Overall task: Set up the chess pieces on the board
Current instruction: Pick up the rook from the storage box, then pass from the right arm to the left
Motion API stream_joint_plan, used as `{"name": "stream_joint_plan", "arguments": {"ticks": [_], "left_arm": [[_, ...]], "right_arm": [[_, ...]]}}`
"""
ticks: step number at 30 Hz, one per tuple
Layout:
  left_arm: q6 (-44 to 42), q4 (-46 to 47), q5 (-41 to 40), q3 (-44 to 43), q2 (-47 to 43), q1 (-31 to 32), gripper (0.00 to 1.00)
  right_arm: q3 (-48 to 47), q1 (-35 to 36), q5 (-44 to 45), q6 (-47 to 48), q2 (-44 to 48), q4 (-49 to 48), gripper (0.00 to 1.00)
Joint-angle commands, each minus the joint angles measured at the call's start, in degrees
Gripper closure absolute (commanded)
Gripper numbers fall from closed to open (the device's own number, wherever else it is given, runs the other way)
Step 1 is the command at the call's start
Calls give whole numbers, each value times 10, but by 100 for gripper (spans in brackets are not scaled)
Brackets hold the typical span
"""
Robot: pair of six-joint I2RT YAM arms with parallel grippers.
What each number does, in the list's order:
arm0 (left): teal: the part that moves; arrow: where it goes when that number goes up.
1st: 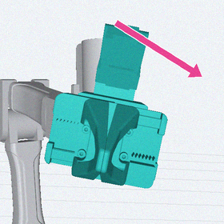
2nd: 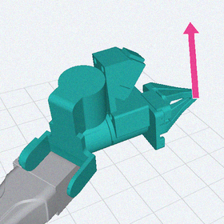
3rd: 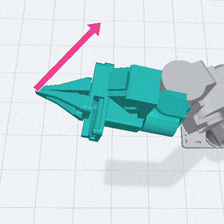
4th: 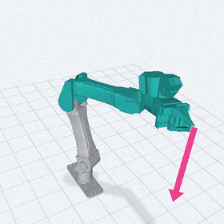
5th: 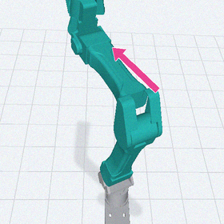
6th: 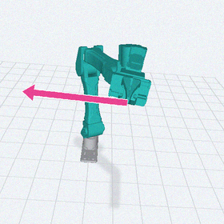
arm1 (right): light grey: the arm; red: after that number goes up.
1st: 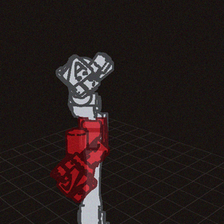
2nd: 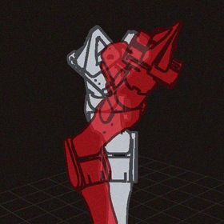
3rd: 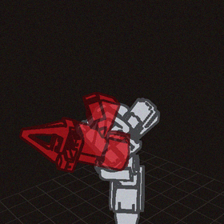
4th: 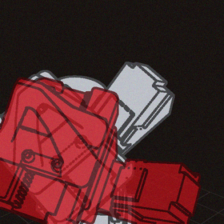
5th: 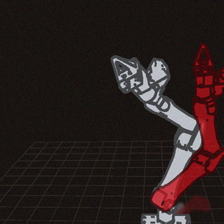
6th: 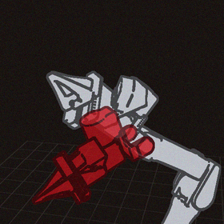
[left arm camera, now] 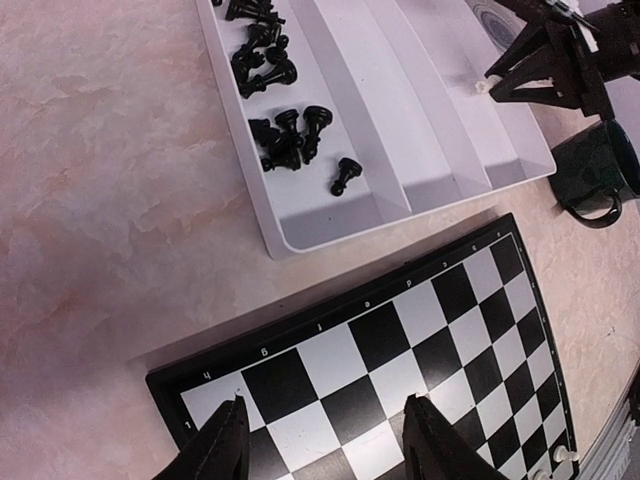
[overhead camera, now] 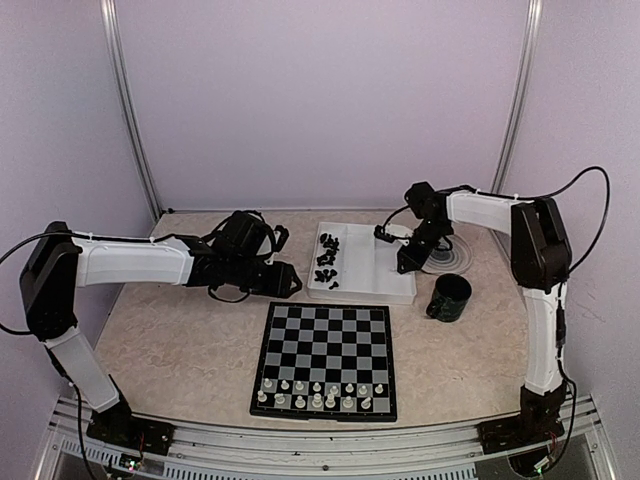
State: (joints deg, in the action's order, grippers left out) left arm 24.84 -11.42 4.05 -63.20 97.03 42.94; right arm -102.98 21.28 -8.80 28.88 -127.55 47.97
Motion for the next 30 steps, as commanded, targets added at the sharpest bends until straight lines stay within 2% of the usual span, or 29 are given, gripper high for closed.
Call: {"name": "stream_joint_plan", "arguments": {"ticks": [1, 8, 14, 19, 30], "left_arm": [[-17, 43, 4, -30, -13, 14, 48], [-40, 90, 5, -88, 11, 66, 48], [-46, 134, 38, -122, 37, 97, 48], [-32, 149, 72, -146, 64, 108, 48], [17, 185, 136, -171, 126, 116, 48]], "right_arm": [[59, -11, -106, 16, 115, -52, 94], [198, -8, -282, 3, 238, -116, 95], [315, -8, -427, -20, 324, -197, 94], [360, -6, -475, -23, 349, -228, 94], [360, 14, -501, 6, 346, -211, 93]]}}
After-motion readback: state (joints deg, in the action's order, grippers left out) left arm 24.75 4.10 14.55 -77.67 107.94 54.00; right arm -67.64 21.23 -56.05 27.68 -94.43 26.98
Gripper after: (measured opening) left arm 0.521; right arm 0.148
